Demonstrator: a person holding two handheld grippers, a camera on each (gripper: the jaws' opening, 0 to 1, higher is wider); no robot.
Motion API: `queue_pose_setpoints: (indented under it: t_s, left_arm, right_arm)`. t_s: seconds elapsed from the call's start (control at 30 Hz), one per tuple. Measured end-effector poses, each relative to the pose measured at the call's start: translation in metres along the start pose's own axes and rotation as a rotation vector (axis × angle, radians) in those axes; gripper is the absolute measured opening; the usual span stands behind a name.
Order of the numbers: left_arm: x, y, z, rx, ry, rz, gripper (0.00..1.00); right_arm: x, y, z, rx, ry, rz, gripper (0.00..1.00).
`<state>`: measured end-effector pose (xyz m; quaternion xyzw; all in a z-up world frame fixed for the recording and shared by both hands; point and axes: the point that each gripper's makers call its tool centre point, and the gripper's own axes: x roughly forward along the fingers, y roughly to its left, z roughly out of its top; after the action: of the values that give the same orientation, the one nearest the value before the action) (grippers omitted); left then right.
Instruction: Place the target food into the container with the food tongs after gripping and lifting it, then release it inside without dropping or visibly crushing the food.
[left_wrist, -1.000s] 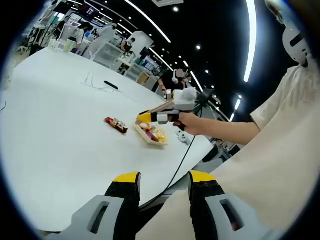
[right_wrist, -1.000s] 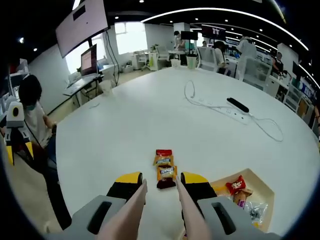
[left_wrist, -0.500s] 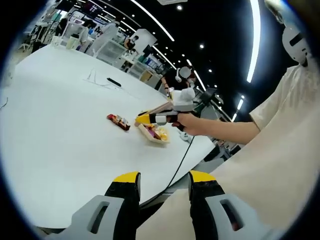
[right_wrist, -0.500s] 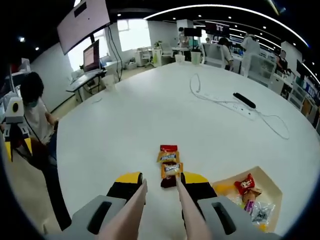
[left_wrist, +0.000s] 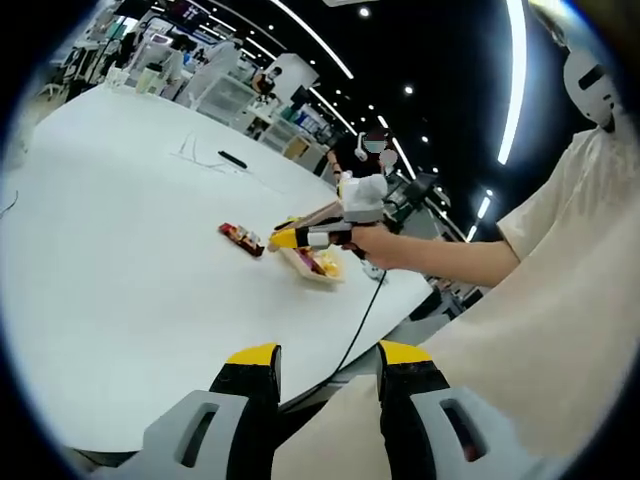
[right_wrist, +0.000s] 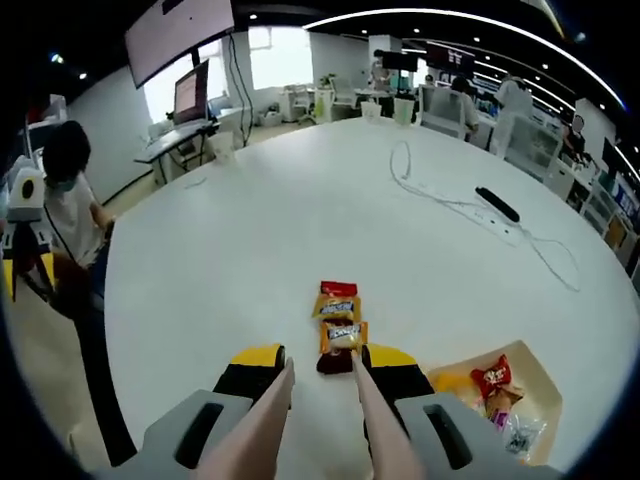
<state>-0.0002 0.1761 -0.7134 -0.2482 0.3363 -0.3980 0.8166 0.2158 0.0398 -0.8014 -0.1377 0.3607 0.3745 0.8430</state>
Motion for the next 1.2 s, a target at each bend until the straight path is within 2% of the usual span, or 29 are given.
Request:
queue_pose_setpoints:
  t_s: [0.9, 1.2]
  left_arm:
    - [0.002, 0.008, -0.004, -0.036, 0.009, 0.008, 0.38]
    - [0.004, 0.009, -0.001, -0.034, 0.008, 0.007, 0.38]
  right_arm:
    - [0.018, 0.005, -0.004, -0.016, 0.039, 0.037, 0.30]
    - [0.023, 0.005, 0.000, -0.028, 0.038, 0.042, 0.30]
